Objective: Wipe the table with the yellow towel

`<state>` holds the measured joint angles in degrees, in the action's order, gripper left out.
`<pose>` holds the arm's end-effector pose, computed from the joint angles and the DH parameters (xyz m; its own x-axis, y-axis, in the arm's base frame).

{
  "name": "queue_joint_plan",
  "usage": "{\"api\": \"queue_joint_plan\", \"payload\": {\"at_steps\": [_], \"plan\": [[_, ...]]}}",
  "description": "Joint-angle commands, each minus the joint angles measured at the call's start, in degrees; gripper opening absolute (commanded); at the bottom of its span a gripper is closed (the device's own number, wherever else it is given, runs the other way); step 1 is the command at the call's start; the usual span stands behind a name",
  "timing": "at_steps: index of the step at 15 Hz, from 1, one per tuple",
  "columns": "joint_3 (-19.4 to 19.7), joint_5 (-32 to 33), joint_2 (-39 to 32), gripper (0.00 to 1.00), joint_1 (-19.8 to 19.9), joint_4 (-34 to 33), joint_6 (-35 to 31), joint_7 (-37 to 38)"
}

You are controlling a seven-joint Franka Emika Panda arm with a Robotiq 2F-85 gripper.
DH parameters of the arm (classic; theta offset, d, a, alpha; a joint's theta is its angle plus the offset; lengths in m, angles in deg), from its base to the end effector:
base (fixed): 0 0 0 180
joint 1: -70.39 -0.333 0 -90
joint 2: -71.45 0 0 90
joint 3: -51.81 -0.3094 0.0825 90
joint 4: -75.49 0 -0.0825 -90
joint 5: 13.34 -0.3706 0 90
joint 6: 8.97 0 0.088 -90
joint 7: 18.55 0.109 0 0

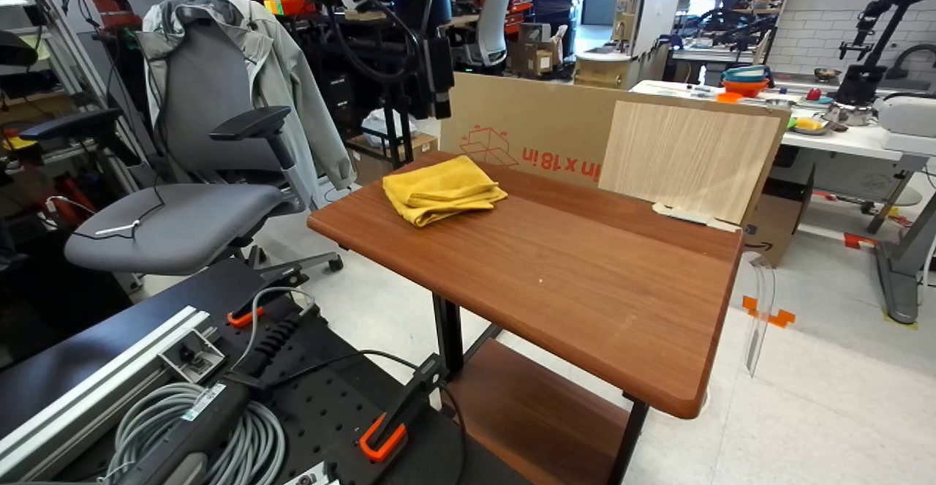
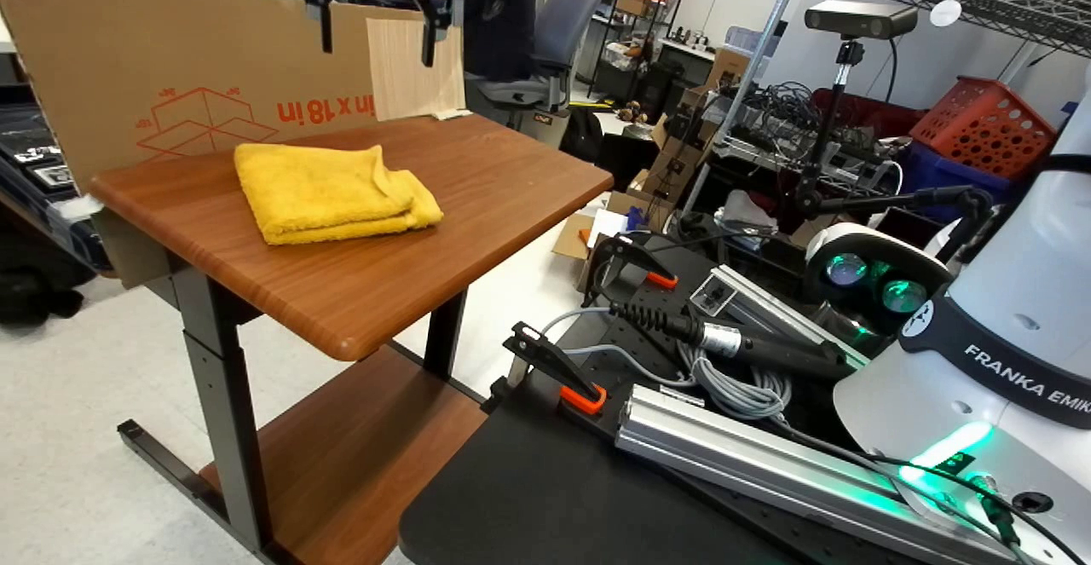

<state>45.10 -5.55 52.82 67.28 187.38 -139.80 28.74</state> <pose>0.5934 0.0963 0.3146 0.8404 -0.5394 0.0528 -0.5415 -0.8397 0.0403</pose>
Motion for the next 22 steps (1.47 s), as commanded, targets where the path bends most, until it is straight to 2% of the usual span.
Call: {"api": "queue_joint_plan", "payload": {"at_steps": [1, 4, 10, 11, 16, 20, 22], "plan": [[4.5, -0.1, -12.1, 1.0, -4.9, -13.1, 7.7, 4.3], [6.3, -0.2, -18.0, 1.0, -7.8, -19.1, 12.1, 5.8], [9.5, 0.1, -27.2, 1.0, -9.8, -28.4, 20.2, 8.0], [8.8, -0.6, -23.5, 1.0, -9.4, -23.0, 15.9, 6.8], [9.4, -0.6, -26.2, 1.0, -9.4, -25.9, 17.3, 7.0], [7.8, -4.3, -23.6, 1.0, -8.2, -18.9, 2.3, 6.9], [6.4, -6.9, -24.7, 1.0, -8.2, -17.3, -2.6, 5.4]]}}
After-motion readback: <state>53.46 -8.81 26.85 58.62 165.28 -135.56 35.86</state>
